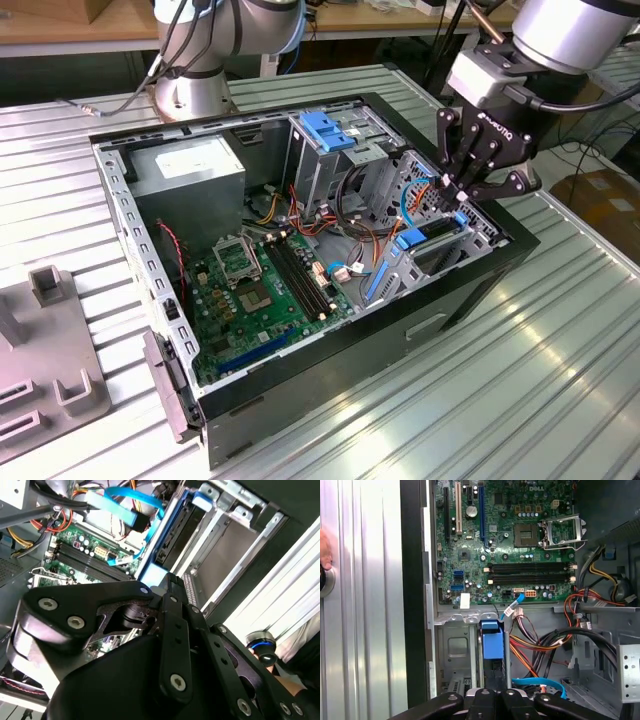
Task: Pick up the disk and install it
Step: 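Insert the first disk wire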
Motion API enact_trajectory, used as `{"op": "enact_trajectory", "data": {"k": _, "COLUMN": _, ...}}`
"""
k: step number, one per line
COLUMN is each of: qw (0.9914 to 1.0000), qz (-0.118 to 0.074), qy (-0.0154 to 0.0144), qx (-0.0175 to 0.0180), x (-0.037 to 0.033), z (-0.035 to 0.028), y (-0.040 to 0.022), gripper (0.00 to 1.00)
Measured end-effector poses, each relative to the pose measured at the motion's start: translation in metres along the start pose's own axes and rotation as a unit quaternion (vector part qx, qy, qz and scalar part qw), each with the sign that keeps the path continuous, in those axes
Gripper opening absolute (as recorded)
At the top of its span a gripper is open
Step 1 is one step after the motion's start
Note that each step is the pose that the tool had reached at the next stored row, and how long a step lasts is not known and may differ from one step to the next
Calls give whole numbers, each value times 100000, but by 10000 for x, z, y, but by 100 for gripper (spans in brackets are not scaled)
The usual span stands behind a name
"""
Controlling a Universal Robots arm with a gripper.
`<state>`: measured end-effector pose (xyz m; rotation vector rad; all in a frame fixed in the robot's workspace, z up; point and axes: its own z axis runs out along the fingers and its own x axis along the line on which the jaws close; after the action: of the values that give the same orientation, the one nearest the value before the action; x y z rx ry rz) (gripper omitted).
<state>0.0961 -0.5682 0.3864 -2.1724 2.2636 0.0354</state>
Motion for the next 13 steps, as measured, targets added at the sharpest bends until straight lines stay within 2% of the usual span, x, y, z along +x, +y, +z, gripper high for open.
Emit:
{"op": "enact_trajectory", "data": {"k": 6, "qw": 100000, "qz": -268, "qy": 8, "qx": -4, "x": -8, "z": -2, "y": -188, "gripper": 10}}
{"op": "enact_trajectory", "data": {"k": 9, "qw": 99999, "qz": -330, "qy": 6, "qx": -6, "x": -10, "z": -2, "y": -233, "gripper": 10}}
{"op": "enact_trajectory", "data": {"k": 13, "qw": 99998, "qz": -593, "qy": 9, "qx": -9, "x": -11, "z": -3, "y": -255, "gripper": 10}}
